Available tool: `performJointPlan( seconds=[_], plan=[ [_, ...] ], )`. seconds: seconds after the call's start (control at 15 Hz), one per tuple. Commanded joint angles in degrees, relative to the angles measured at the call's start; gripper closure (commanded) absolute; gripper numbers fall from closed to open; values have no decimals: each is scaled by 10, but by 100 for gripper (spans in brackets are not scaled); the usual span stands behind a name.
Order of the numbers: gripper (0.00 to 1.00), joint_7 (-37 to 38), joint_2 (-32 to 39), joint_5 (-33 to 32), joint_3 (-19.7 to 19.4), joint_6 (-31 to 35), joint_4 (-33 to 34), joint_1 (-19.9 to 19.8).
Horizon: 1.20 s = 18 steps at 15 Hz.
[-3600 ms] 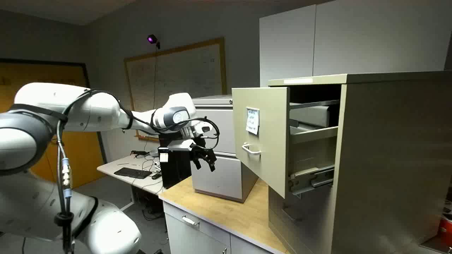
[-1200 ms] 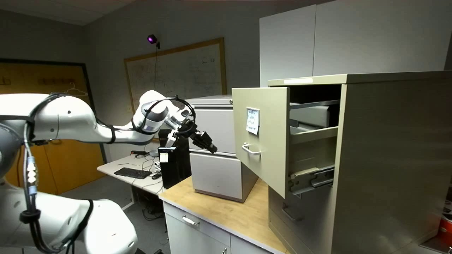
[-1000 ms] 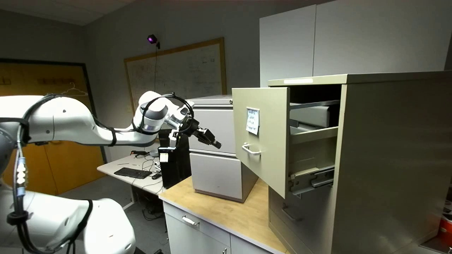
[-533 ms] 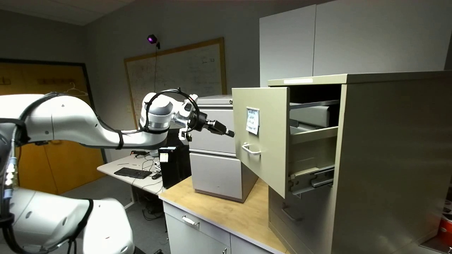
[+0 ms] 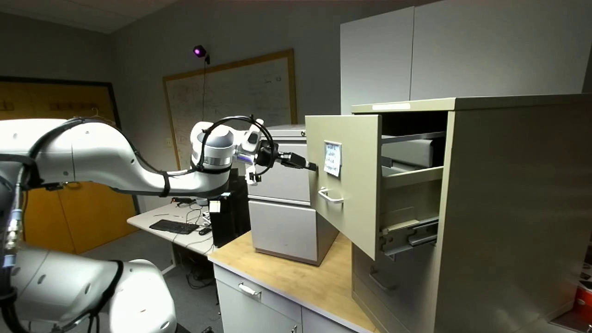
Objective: Close the top drawer of the right cabinet
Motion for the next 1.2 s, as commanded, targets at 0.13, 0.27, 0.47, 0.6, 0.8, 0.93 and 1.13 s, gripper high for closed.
performJointPlan(
  seconds=[0.13, 0.27, 0.47, 0.6, 0.8, 0.93, 1.13],
  plan=[
    [100, 29, 98, -29, -73, 55, 72, 26],
    [100, 25, 125, -22, -90, 74, 90, 28],
    [100, 17, 170, -11, -109, 106, 123, 29],
    [100, 9, 197, 2, -119, 122, 145, 30],
    [100, 0, 234, 26, -128, 137, 176, 32],
    [100, -5, 252, 46, -131, 142, 191, 31],
    [100, -20, 273, 79, -133, 144, 212, 30]
  ],
)
